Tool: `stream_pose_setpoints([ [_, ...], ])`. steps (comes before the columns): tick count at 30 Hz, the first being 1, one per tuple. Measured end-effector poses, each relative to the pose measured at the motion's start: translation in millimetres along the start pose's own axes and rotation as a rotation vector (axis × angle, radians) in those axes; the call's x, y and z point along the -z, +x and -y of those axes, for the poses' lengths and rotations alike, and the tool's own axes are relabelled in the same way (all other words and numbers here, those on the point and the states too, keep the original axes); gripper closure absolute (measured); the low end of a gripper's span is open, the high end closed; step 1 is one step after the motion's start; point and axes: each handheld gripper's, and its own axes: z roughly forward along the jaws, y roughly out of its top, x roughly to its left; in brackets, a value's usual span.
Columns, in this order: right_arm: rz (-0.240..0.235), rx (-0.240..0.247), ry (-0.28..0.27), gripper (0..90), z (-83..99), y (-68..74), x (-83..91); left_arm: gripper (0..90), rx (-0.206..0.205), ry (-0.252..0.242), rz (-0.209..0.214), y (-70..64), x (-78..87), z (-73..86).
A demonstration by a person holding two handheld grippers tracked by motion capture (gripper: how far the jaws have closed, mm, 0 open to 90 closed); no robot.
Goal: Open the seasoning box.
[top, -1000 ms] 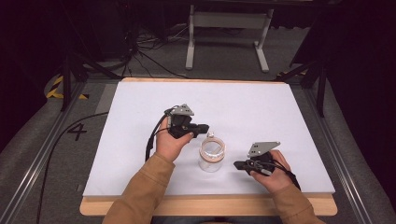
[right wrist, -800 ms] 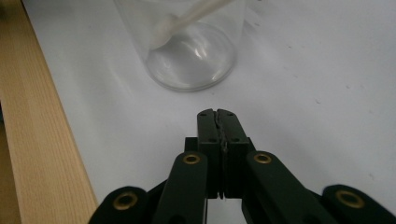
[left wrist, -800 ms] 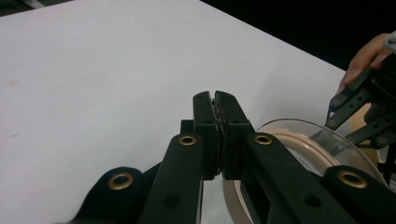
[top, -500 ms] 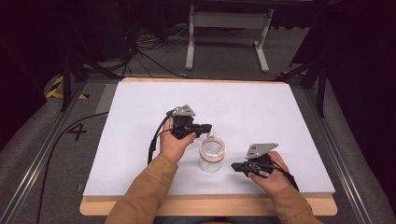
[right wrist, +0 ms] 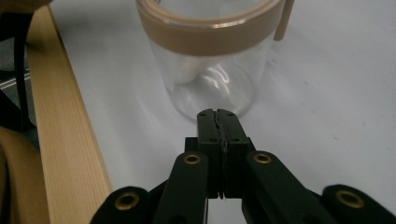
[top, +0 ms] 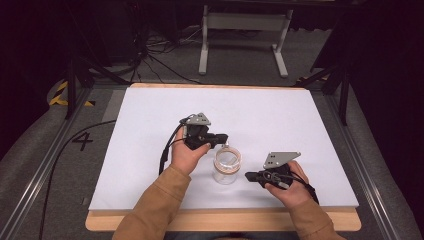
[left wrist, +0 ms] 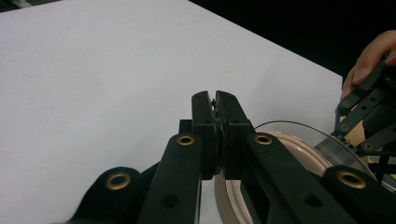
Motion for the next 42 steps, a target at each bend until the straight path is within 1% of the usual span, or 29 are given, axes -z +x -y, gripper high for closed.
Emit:
stream_pose_setpoints([
  [3,-0.005,-0.003,-0.015,90.0,-3.7,1.0,0.0,87.5,-0.001,-0.002,0.001,0.2,-0.2,0.0],
  [5,-0.008,-0.003,-0.028,89.9,-7.4,2.2,0.2,87.5,0.001,0.007,0.002,0.9,0.6,-0.2],
  [7,-0.012,0.001,-0.035,90.0,-9.9,3.4,0.6,87.5,0.008,-0.006,0.011,1.8,-0.2,0.4],
  [10,-0.016,0.001,-0.043,90.0,-11.7,4.5,2.2,87.6,0.015,-0.01,0.016,2.8,-0.5,0.8],
  [17,-0.023,0.004,-0.063,90.0,-15.1,6.3,4.5,87.7,0.018,-0.011,0.014,3.0,-0.7,1.0],
  [20,-0.027,0.009,-0.076,90.0,-17.7,7.9,5.1,87.8,0.025,-0.012,0.015,3.2,-1.1,1.4],
  [23,-0.029,0.01,-0.08,90.0,-18.8,9.0,5.6,87.9,0.02,-0.01,0.018,4.6,-0.9,1.4],
  [29,-0.032,0.01,-0.095,90.0,-20.2,10.0,6.9,89.4,0.033,-0.02,0.025,5.7,-1.1,2.0],
  [30,-0.039,0.011,-0.104,90.0,-21.4,10.7,7.9,89.4,0.035,-0.028,0.032,6.2,-1.5,2.4],
  [33,-0.047,0.008,-0.114,90.0,-22.6,11.8,8.9,89.4,0.035,-0.023,0.029,6.7,-1.1,2.4],
  [35,-0.045,0.013,-0.117,90.0,-23.4,12.3,9.2,89.4,0.038,-0.021,0.033,6.9,-1.1,2.5],
  [39,-0.048,0.007,-0.124,90.0,-24.0,12.4,8.8,89.5,0.042,-0.015,0.029,7.4,-2.1,3.2],
  [42,-0.047,0.001,-0.132,90.0,-24.4,12.3,8.3,89.5,0.034,-0.006,0.02,8.5,-2.8,3.8],
])
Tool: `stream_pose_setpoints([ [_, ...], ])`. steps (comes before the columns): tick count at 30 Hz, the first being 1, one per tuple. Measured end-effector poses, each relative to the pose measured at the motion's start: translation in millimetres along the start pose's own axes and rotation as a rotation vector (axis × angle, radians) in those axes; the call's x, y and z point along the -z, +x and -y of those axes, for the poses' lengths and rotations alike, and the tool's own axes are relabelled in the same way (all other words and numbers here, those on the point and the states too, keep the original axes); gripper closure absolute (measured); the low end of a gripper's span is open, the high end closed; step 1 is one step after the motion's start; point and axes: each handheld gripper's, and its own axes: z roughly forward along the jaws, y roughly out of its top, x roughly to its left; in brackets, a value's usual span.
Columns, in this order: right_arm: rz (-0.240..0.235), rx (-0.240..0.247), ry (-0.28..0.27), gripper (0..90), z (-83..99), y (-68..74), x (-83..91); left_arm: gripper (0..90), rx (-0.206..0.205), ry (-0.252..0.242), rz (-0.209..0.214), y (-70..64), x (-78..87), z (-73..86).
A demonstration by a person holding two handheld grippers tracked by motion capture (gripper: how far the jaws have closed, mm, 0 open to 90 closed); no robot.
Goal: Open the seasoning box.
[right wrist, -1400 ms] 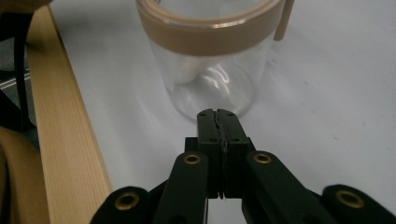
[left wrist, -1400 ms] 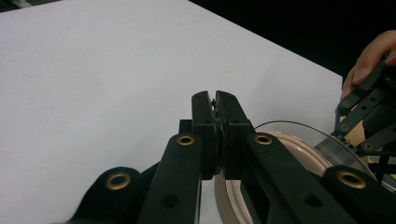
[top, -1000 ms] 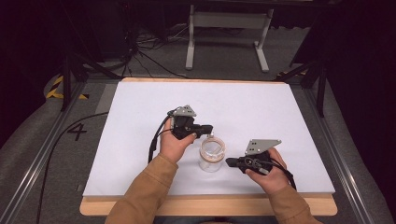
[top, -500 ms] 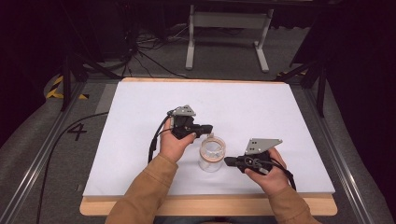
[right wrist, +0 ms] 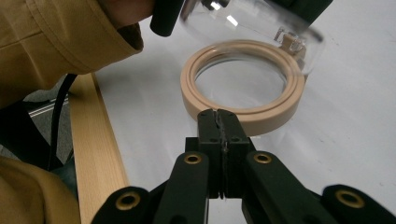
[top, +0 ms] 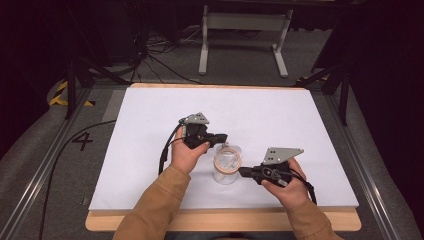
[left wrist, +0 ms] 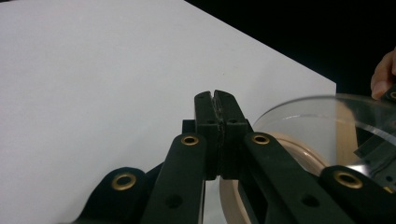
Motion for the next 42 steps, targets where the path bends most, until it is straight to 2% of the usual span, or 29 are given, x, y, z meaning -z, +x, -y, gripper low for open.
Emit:
stream_pose_setpoints([
  [6,0.012,-0.009,-0.043,90.0,-3.2,-2.1,-0.1,89.5,0.003,-0.002,-0.009,-0.3,0.4,0.4],
  [9,0.013,-0.016,-0.048,90.0,-3.7,-3.3,-0.5,89.2,0.007,-0.018,-0.008,-0.9,3.4,1.0],
  [12,0.013,-0.015,-0.045,90.0,-4.4,-4.0,-0.7,89.2,-0.005,-0.012,-0.021,-0.9,7.1,0.6],
  [13,0.012,-0.016,-0.049,90.0,-4.8,-4.1,-1.0,89.0,0.0,-0.025,-0.021,-0.8,8.1,1.5],
  [18,0.008,-0.003,-0.054,90.0,-7.3,-3.9,-2.1,88.3,-0.002,-0.022,-0.044,-0.5,17.1,2.8],
  [21,0.008,0.001,-0.065,90.0,-9.9,-5.0,-0.7,88.2,-0.014,-0.016,-0.059,-1.4,24.6,3.9],
  [25,0.005,0.013,-0.08,90.0,-14.3,-7.3,1.3,86.3,-0.039,-0.013,-0.038,-3.1,36.2,7.5],
  [28,-0.001,0.023,-0.094,90.0,-18.1,-9.9,2.4,87.2,-0.045,-0.013,-0.051,-3.9,44.9,10.6],
  [33,-0.009,0.036,-0.11,90.0,-24.3,-14.7,1.9,87.3,-0.034,-0.017,-0.065,-3.9,58.7,16.4],
  [41,-0.025,0.049,-0.126,90.0,-34.0,-21.7,-1.9,86.8,-0.005,-0.002,-0.113,-3.9,82.9,30.0],
  [42,-0.029,0.049,-0.129,90.0,-35.5,-22.9,-2.2,86.8,-0.004,-0.016,-0.117,-3.4,85.6,32.7],
])
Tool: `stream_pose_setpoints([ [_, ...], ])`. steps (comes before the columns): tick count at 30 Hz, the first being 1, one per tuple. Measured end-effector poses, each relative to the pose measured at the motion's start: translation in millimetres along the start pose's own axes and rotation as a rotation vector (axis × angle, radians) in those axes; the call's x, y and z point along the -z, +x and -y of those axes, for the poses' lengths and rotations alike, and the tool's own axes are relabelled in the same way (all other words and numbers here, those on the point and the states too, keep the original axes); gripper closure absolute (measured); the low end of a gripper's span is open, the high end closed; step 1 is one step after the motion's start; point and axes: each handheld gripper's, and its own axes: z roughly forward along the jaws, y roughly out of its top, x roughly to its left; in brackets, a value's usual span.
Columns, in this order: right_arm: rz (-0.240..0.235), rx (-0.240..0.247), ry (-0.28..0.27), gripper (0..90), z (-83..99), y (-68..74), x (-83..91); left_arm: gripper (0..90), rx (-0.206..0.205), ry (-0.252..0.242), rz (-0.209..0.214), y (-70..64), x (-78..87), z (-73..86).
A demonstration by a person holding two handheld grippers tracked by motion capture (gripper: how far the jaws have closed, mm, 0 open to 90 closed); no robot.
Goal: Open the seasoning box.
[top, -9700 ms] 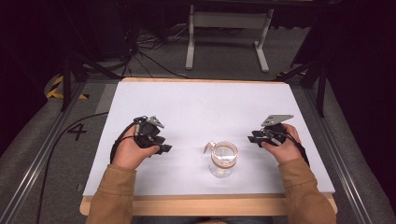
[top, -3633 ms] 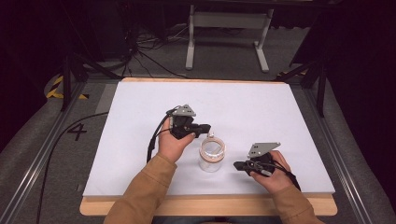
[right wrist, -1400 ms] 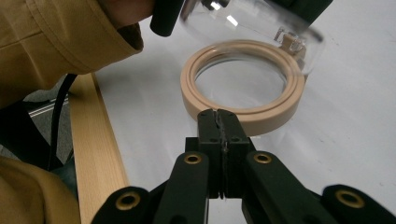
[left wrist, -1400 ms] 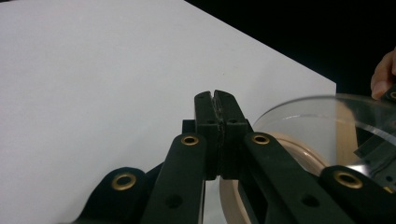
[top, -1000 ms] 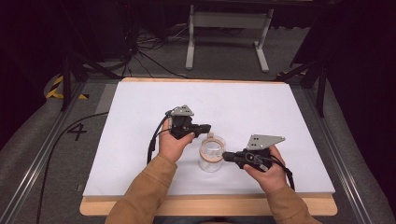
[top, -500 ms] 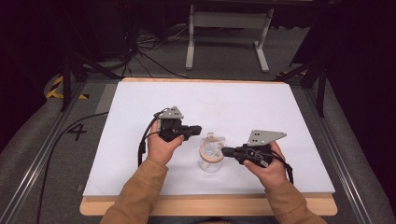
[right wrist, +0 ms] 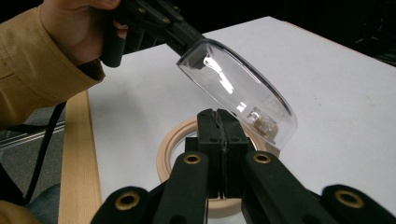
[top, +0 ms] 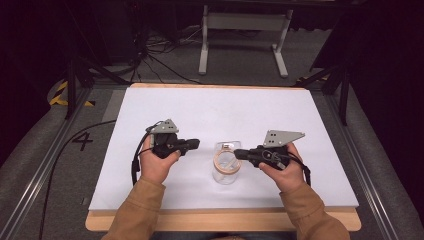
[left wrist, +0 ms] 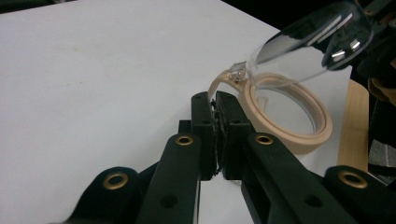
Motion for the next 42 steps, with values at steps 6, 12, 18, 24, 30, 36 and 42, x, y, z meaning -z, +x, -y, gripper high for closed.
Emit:
stream_pose_setpoints([
  [6,-0.008,0.001,-0.016,90.0,-6.3,-8.2,-4.1,85.9,0.021,0.004,-0.036,1.6,16.7,10.2],
  [12,-0.012,0.003,-0.021,90.0,-10.2,-15.1,-10.0,84.8,0.038,0.009,-0.067,2.6,28.2,18.0],
  [18,0.011,-0.013,-0.026,90.0,-10.2,-26.0,-15.8,83.9,0.057,0.01,-0.088,3.8,35.6,24.3],
  [24,0.049,-0.019,-0.009,90.0,-7.7,-31.9,-19.7,83.7,0.061,0.008,-0.096,4.5,39.2,26.8],
  [30,0.078,-0.023,0.004,90.0,-5.0,-34.3,-20.2,83.7,0.063,0.011,-0.093,3.8,38.0,26.2],
  [36,0.068,-0.006,-0.006,89.8,-9.1,-28.3,-15.4,82.9,0.056,0.017,-0.082,3.9,37.3,23.6],
  [42,0.067,0.004,-0.007,86.1,-10.5,-27.1,-2.2,79.1,0.017,0.086,-0.088,3.7,42.9,18.6],
])
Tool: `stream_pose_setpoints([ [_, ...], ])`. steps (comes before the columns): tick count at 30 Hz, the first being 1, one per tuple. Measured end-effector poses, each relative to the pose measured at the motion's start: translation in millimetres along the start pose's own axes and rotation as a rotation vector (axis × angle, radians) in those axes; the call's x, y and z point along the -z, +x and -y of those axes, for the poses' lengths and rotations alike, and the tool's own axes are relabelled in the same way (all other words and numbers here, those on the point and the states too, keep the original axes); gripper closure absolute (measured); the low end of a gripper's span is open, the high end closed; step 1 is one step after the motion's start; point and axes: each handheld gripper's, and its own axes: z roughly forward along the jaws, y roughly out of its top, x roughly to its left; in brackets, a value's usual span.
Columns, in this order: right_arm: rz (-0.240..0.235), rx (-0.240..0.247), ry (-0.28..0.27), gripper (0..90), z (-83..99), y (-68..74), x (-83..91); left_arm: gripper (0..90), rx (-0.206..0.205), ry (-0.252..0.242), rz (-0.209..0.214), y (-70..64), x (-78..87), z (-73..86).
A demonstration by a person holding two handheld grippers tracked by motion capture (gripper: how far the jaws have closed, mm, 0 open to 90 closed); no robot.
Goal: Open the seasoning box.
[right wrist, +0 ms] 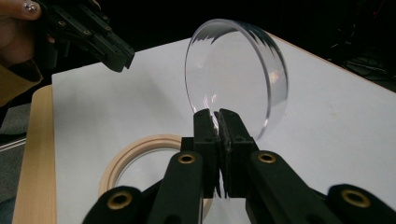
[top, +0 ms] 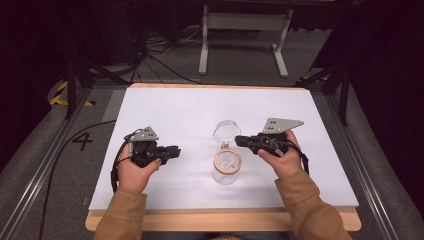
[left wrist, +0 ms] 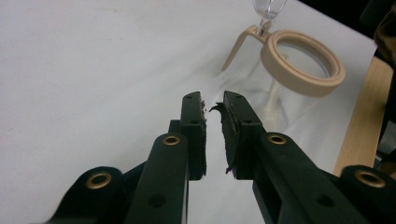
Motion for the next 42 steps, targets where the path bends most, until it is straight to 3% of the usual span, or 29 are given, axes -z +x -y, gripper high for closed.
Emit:
stream_pose_setpoints([
  [8,0.049,-0.014,-0.002,80.6,0.9,-8.2,31.3,77.3,0.007,0.009,-0.011,5.5,7.5,-2.1],
  [18,0.153,-0.065,0.0,77.9,11.3,-28.3,65.4,75.2,0.041,0.021,-0.059,18.3,14.1,-1.0],
  [23,0.193,-0.095,0.064,73.9,22.4,-41.6,75.8,73.5,0.059,0.043,-0.091,26.0,15.1,0.7],
  [33,0.259,-0.131,0.152,67.5,46.3,-63.6,77.9,72.4,0.115,0.09,-0.145,42.9,9.7,10.2],
  [39,0.266,-0.141,0.272,59.2,65.9,-77.9,67.8,70.7,0.131,0.107,-0.154,49.6,3.3,16.0],
  [40,0.266,-0.141,0.272,59.2,65.9,-77.9,67.8,70.3,0.131,0.107,-0.154,49.6,3.3,16.0],
  [42,0.267,-0.148,0.332,54.1,76.1,-83.8,61.7,68.5,0.128,0.112,-0.152,52.2,1.3,18.0],
])
